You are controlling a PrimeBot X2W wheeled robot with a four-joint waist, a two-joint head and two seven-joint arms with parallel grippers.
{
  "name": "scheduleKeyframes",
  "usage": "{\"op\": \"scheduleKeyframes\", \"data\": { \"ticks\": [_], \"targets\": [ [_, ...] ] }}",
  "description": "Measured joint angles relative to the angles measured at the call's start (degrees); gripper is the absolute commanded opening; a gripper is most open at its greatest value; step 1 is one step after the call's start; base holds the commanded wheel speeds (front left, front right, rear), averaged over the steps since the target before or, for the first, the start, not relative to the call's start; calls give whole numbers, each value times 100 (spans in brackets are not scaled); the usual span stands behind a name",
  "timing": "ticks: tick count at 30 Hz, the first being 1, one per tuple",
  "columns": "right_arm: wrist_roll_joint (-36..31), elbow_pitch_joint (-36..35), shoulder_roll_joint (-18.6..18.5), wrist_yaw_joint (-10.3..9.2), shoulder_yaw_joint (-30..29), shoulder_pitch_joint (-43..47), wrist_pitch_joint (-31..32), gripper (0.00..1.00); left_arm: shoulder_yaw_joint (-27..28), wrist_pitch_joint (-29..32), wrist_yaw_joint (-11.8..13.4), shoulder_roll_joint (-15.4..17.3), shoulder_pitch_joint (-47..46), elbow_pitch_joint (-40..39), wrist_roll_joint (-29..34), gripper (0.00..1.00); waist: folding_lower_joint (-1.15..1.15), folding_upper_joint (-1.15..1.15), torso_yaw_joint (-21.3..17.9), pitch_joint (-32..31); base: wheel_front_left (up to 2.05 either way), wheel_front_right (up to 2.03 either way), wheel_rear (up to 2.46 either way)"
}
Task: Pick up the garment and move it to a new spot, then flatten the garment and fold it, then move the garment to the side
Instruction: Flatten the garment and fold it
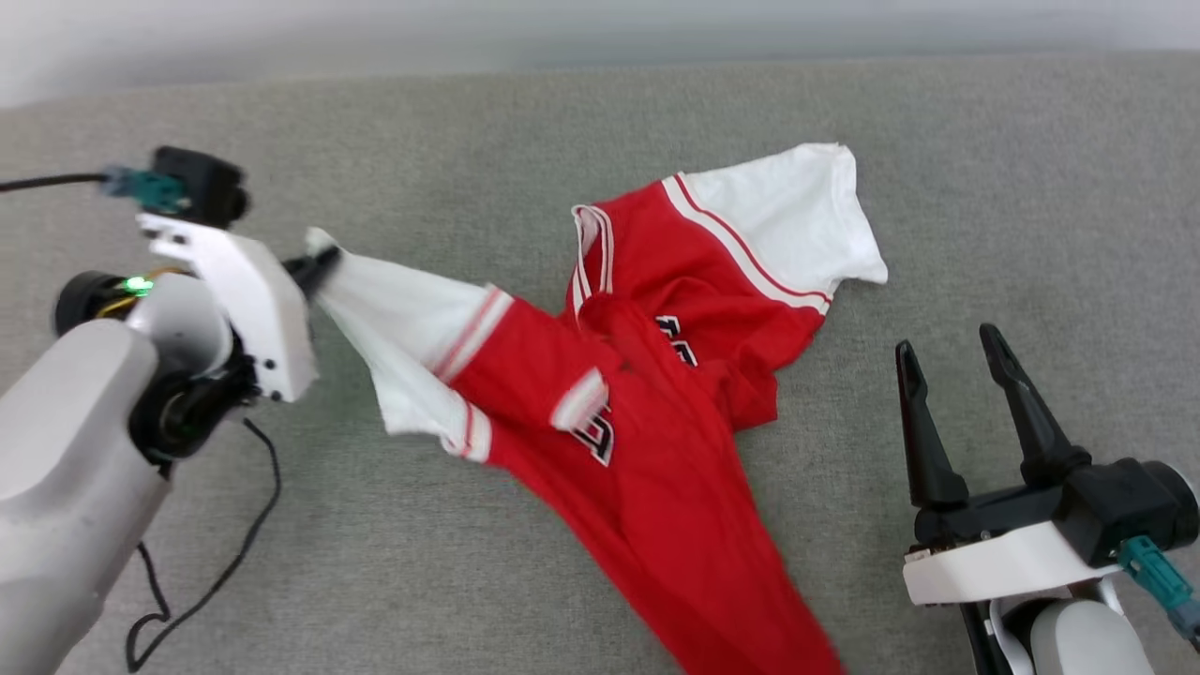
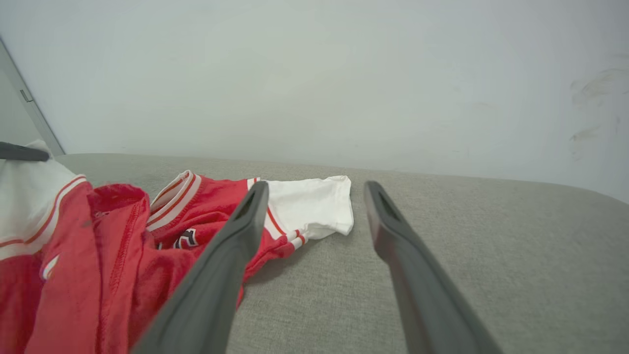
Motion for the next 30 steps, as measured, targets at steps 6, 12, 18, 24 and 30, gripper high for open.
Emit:
{"op": "scheduleKeyframes", "data": {
  "ticks": [6,12,18,24,30],
  "targets": [
    [-5,75,0,0,9,97,0,100,328,-946,553,138,436,187,147,0,0,0,161,-322,0,0,0],
    [-37,102,0,1,60,179,0,100,370,-1269,1022,213,996,248,180,0,0,0,326,-501,0,0,0],
    [-37,143,0,1,44,245,0,100,151,-1319,1345,112,1575,330,274,100,0,0,434,-578,0,0,0],
    [-32,182,1,1,9,263,0,100,135,-2140,1157,-158,1755,252,387,100,0,0,519,-699,0,0,0],
    [-31,162,0,0,-96,353,0,100,388,-3348,1107,-288,1898,-282,821,100,0,0,655,-900,0,0,0]
  ]
}}
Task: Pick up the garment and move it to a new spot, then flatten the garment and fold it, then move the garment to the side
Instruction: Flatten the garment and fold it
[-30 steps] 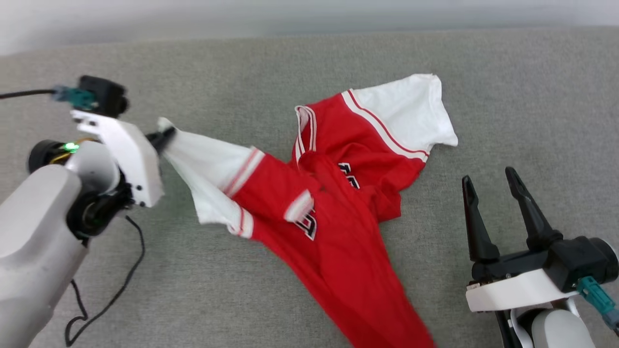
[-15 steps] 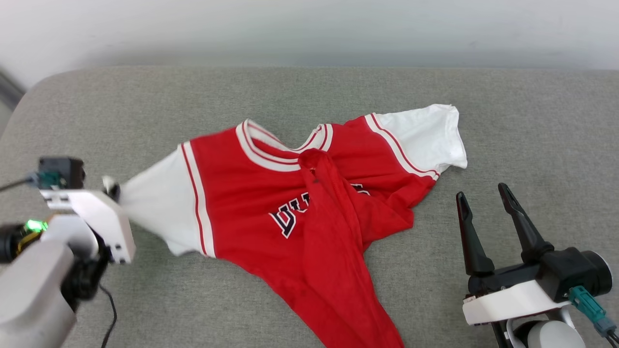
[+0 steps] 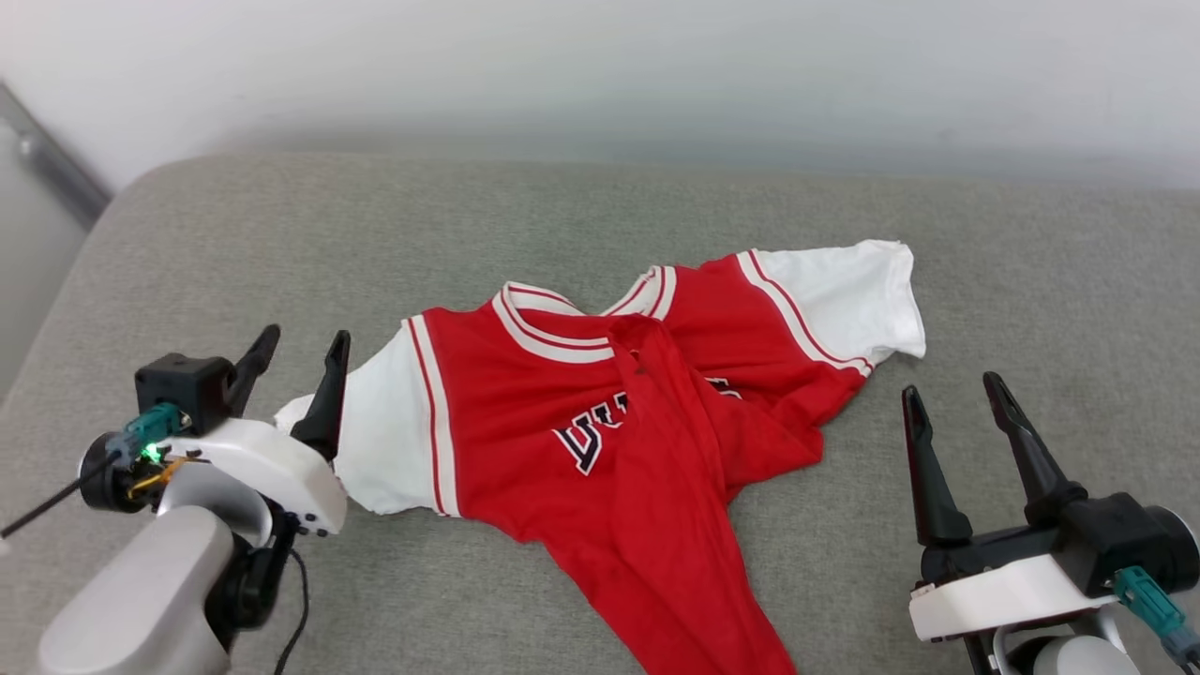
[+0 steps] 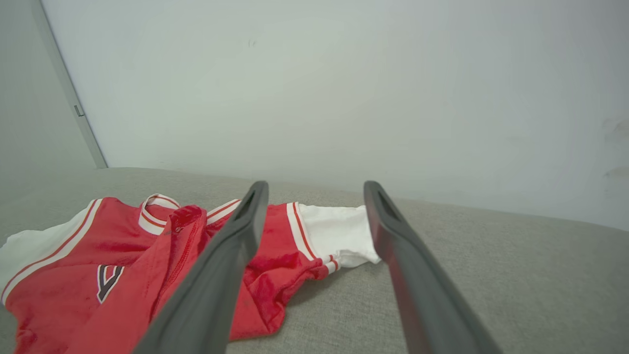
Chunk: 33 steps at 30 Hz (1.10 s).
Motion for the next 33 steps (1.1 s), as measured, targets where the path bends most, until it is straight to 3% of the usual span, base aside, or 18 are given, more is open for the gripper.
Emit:
{"op": "scheduleKeyframes", "data": {
  "ticks": [7,8,10,14,23,33],
  "targets": [
    [-118,-25,1,1,-40,41,46,100,781,-90,375,-266,641,-1391,1066,100,0,0,191,-95,0,0,0],
    [-157,-57,-7,0,-99,10,157,100,956,-98,474,-400,977,-1777,1525,100,0,0,264,-73,0,0,0],
    [-133,-87,-152,0,3,-116,422,100,1110,-98,494,-625,1312,-2076,1726,100,0,0,340,-39,0,0,0],
    [179,-96,-860,1,422,-598,1485,100,1293,-98,428,-931,1605,-2396,2125,100,0,0,500,73,0,0,0],
    [1913,377,-2596,1,1768,-1985,5019,100,1327,-98,-14,-1427,1669,-2280,2484,100,0,0,914,417,0,0,0],
    [2291,1150,-3335,1,2167,-2831,6436,100,1459,-98,-294,-1816,1519,-2161,2733,100,0,0,1417,811,0,0,0]
  ]
}}
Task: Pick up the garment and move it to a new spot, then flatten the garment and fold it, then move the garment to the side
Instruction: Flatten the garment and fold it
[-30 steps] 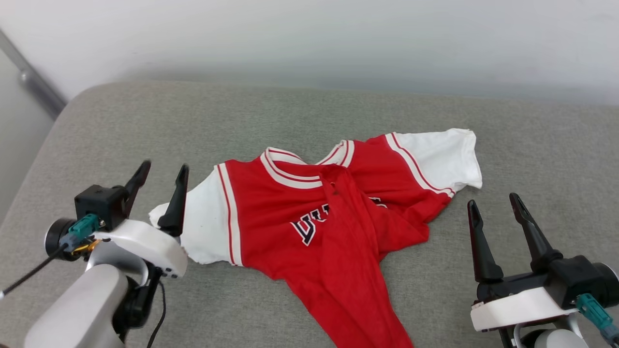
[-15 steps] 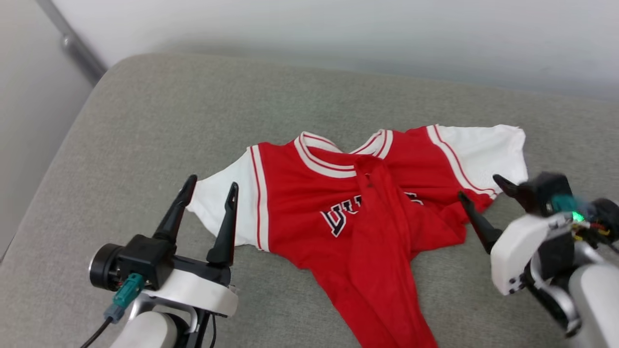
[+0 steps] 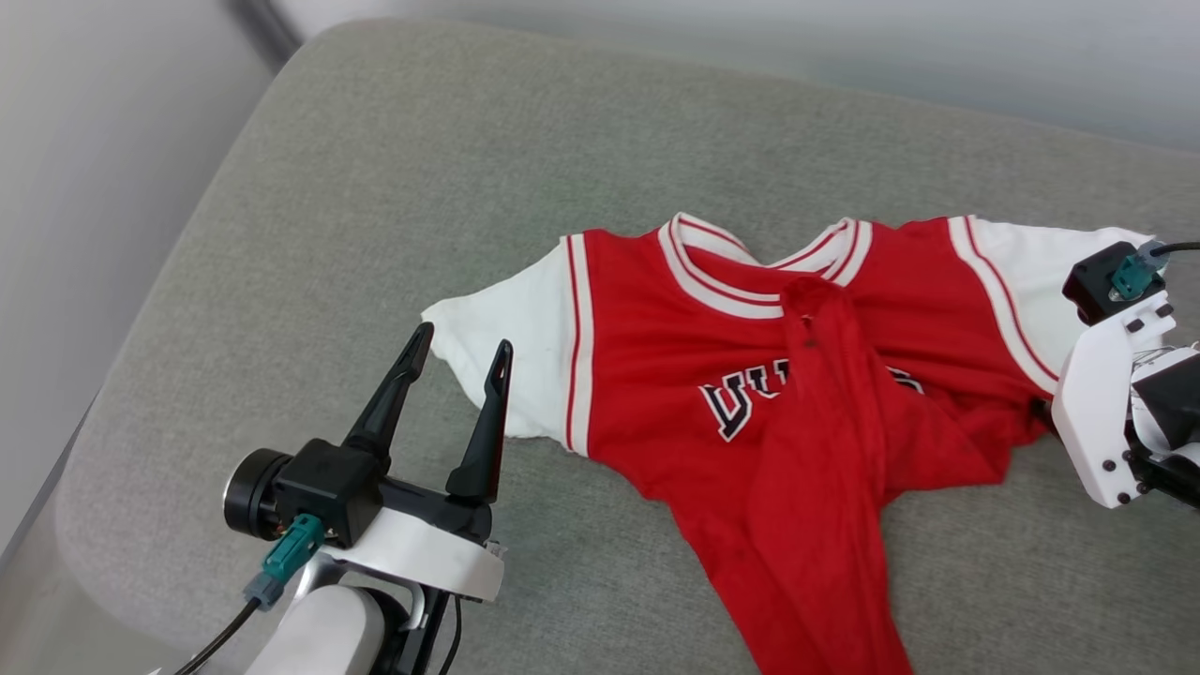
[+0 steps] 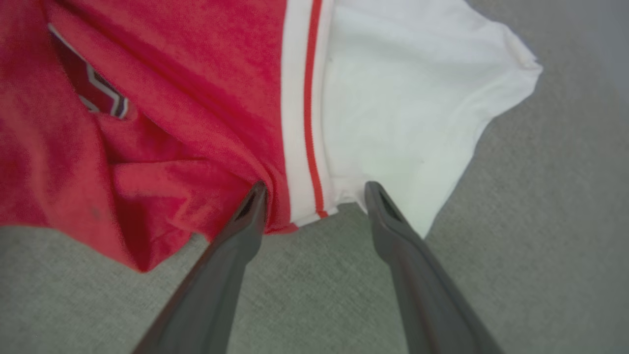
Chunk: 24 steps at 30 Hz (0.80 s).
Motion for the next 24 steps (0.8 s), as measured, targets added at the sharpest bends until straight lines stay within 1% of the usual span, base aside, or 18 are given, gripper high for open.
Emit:
{"op": "scheduleKeyframes", "data": {
  "ticks": [3,8,9,10,16,24],
  "targets": [
    [190,137,-104,0,134,-100,165,100,68,0,-74,-70,5,-4,66,100,0,0,127,111,0,0,0],
    [401,423,-225,3,142,-201,209,100,110,0,-179,-221,37,43,175,100,0,0,332,238,0,0,0],
    [431,471,-244,3,148,-199,225,40,131,0,-186,-242,41,54,201,100,0,0,365,248,0,0,0],
    [446,499,-266,4,157,-198,224,0,153,0,-209,-268,51,58,212,100,0,0,389,251,0,0,0],
    [636,705,-341,3,116,-3,-23,0,292,0,-279,-299,147,194,301,100,0,0,343,87,0,0,0],
    [833,928,-376,3,-131,626,-296,0,375,0,-324,-203,359,320,332,100,0,0,22,-354,0,0,0]
  ]
}}
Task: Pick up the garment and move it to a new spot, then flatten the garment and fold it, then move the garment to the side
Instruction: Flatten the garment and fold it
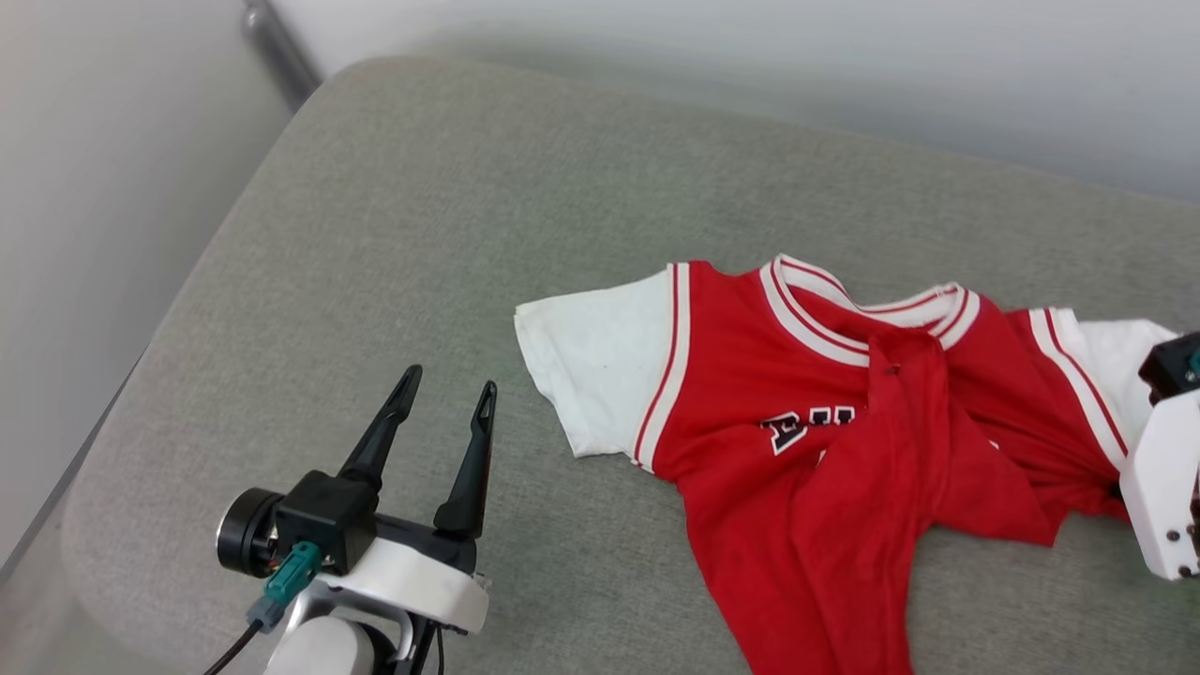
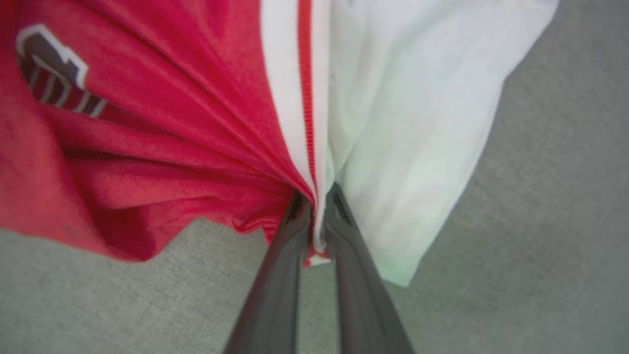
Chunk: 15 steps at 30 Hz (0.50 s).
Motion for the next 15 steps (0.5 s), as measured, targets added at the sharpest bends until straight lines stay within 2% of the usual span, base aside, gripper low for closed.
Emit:
{"op": "scheduleKeyframes", "data": {
  "ticks": [10,14,15],
  "targets": [
    [-23,-232,1,-1,-643,1154,-216,0,1,104,29,124,355,5,-87,100,0,0,-579,-498,0,0,0],
    [-58,-409,352,-3,-1050,1582,-375,0,-70,156,-2,145,368,49,-93,100,0,0,-800,-576,0,0,0],
    [-147,-455,425,-3,-1133,1640,-503,66,-76,155,-5,140,366,57,-101,100,0,0,-853,-584,0,0,0]
  ]
}}
